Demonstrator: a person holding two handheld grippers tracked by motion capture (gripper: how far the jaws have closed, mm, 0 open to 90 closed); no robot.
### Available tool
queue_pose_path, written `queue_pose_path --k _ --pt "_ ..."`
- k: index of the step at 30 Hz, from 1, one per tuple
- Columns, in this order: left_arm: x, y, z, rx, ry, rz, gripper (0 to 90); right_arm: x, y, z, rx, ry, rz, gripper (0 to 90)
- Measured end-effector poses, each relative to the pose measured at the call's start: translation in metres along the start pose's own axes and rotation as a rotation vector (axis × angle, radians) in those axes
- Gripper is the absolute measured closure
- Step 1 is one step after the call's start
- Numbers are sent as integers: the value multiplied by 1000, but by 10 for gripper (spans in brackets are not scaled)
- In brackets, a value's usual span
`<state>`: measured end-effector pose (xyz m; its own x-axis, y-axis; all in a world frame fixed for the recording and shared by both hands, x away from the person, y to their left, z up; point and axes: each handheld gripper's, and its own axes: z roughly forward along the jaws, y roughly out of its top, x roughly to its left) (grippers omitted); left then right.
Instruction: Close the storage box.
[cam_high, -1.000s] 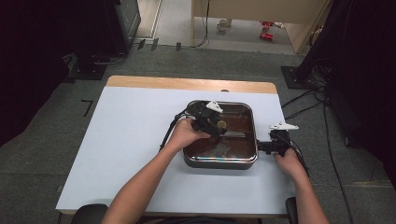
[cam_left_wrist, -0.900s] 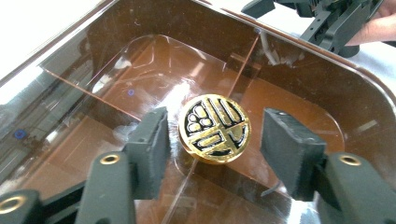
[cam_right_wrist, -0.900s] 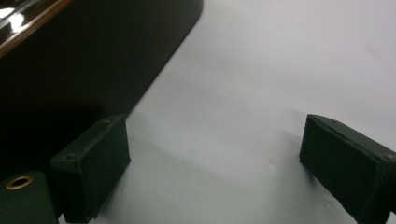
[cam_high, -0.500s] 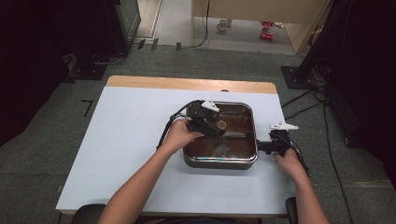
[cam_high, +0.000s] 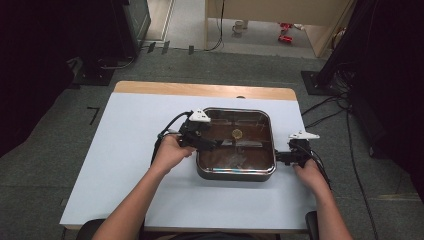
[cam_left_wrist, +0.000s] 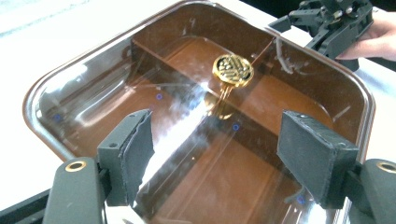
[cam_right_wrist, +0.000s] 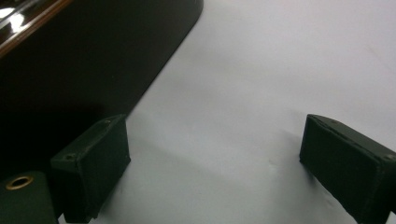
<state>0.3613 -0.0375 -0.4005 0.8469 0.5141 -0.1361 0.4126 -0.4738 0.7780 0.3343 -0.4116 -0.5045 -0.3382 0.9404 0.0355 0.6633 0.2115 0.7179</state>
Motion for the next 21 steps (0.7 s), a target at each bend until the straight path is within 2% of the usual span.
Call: queue_pose_path --k 4,11,14,21 --pt "1 -11 -10 0 15 -23 263 0 0 0 0 0 -1 79" --pt "2 -33 -25 -19 53 -35 244 0 0 0 0 1 0 79" --pt "3 -39 -31 -14 62 -42 245 0 0 0 0 2 0 78" --pt "3 -53 -49 -44 98 -61 244 0 0 0 -1 1 -1 79"
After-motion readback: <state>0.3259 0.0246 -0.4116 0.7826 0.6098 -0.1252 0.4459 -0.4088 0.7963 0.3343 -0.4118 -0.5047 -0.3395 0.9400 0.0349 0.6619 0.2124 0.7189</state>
